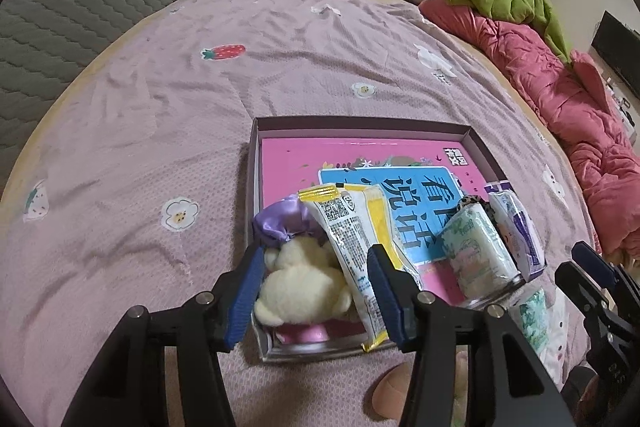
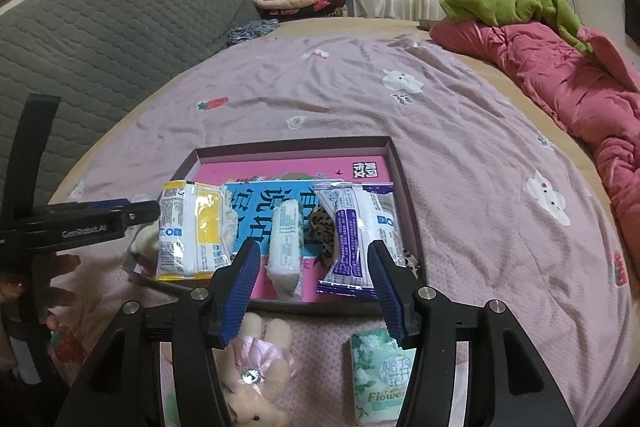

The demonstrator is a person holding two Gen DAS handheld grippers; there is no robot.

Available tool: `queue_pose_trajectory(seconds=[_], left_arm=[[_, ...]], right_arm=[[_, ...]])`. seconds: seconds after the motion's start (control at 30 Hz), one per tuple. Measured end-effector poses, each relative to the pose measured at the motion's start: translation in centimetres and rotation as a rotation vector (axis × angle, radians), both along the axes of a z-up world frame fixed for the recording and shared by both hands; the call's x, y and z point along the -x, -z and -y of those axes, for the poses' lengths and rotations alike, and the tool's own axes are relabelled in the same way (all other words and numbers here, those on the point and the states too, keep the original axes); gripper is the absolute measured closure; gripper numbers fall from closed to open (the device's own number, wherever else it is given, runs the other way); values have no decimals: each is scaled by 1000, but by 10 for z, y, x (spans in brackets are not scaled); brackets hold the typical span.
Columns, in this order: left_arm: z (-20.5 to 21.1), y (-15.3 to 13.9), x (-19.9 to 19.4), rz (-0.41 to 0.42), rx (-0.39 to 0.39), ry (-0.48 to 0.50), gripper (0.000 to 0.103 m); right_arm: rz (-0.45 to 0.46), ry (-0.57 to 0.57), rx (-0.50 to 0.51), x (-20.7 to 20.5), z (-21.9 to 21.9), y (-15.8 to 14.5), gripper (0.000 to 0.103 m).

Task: Organize soft objects
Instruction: 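Withdraw both tools from the tray toward the loose sponges and plush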

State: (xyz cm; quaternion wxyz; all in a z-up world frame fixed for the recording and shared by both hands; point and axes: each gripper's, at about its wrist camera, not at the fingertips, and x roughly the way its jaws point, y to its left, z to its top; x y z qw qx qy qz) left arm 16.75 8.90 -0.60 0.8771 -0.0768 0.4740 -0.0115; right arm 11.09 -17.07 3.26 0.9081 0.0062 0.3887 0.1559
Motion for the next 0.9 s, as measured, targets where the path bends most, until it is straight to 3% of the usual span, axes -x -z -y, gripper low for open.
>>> queue_pose_trajectory(seconds=[0.9], left_arm=[[18,-60,56,115,1,-13,49]], right_arm=[[95,33,-9,36,29,-45,32]])
